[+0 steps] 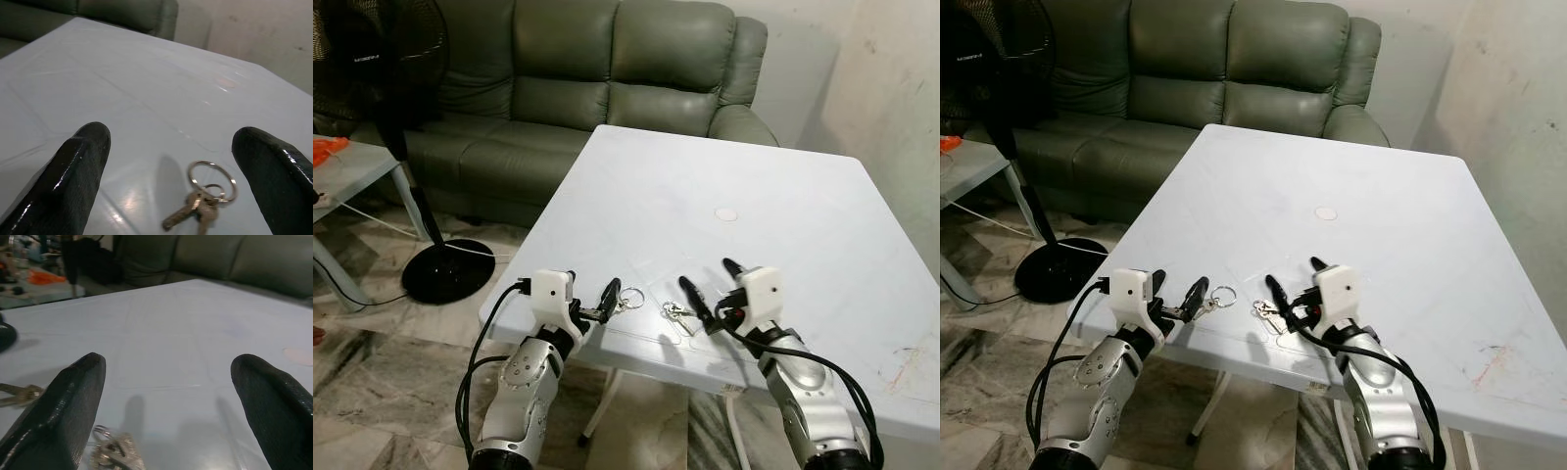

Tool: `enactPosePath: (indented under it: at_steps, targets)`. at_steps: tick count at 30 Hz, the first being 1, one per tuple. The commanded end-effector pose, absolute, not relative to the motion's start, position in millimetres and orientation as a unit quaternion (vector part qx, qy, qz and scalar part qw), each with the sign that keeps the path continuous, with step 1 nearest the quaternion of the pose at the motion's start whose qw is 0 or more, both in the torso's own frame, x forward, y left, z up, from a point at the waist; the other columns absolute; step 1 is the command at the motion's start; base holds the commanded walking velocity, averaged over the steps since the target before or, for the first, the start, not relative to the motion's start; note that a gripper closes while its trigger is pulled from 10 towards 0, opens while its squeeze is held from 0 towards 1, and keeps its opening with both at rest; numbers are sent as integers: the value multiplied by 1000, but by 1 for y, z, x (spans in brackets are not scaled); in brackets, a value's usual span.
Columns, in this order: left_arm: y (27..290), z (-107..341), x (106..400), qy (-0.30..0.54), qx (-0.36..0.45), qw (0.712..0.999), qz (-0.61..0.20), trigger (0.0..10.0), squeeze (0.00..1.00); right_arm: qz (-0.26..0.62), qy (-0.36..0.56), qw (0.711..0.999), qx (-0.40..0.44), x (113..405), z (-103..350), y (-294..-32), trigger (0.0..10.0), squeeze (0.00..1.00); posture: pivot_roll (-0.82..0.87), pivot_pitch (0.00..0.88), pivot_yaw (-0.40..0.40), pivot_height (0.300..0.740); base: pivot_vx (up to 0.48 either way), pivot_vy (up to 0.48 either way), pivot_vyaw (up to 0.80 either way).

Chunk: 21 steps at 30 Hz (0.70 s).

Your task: Hang keys on a hook

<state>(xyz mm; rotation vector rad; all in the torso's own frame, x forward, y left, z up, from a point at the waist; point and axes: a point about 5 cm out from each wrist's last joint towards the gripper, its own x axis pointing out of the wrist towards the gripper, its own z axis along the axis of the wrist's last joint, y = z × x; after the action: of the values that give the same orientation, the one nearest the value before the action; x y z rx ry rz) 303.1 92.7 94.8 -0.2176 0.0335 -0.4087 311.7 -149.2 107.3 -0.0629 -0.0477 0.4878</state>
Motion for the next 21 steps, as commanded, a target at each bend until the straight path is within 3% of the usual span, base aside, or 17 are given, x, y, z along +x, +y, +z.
enactPosePath:
  at_steps: [1,21]
  targets:
    - [85,95,299,20,-106,970,-218,10000,0,250,-25,968,-27,316,114,-147,10000,0,13,18,-62,740,0,0,0]
    - [67,98,288,27,-124,963,-239,10000,0,292,29,945,-144,318,97,-139,10000,0,12,52,-61,740,0,0,0]
